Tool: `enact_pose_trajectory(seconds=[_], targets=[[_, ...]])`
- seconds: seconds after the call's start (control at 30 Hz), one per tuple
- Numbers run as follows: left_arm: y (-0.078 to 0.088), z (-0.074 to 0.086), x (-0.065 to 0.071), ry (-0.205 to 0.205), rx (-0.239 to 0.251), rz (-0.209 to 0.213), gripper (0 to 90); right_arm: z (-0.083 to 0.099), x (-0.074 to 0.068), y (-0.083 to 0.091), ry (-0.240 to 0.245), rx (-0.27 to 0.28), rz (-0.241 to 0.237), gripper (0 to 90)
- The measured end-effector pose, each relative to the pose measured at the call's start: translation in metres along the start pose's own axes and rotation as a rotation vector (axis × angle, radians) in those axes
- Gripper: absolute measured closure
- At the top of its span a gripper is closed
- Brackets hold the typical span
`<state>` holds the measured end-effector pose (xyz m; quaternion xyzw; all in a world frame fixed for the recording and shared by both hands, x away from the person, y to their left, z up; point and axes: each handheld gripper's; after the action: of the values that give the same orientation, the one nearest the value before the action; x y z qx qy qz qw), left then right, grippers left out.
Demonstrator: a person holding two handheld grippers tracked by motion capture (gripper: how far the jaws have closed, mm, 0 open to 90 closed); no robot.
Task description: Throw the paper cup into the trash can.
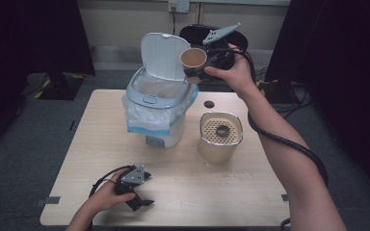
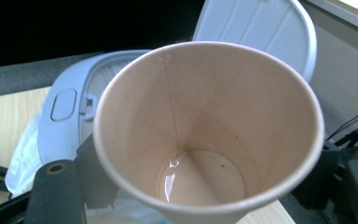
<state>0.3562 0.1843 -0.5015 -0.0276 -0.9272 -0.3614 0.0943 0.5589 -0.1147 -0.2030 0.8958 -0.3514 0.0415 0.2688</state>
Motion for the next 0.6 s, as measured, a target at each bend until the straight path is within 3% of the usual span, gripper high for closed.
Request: enact_pose_trajectory(seconds=[0.6], targets=[[0.0, 0.0, 0.0, 0.001, 0.0, 0.001, 3.0, -0.012, -0.015, -0.023, -0.01, 0.01, -0.02, 25.4]])
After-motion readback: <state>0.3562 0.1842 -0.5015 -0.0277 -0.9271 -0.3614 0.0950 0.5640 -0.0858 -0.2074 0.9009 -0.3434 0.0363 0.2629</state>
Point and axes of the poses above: each handheld gripper's, and its own axes: y roughly backward along the jaws, z roughly out of its underside, x roughly to its right, and after that the axes turned 15 degrees about z, right-handed
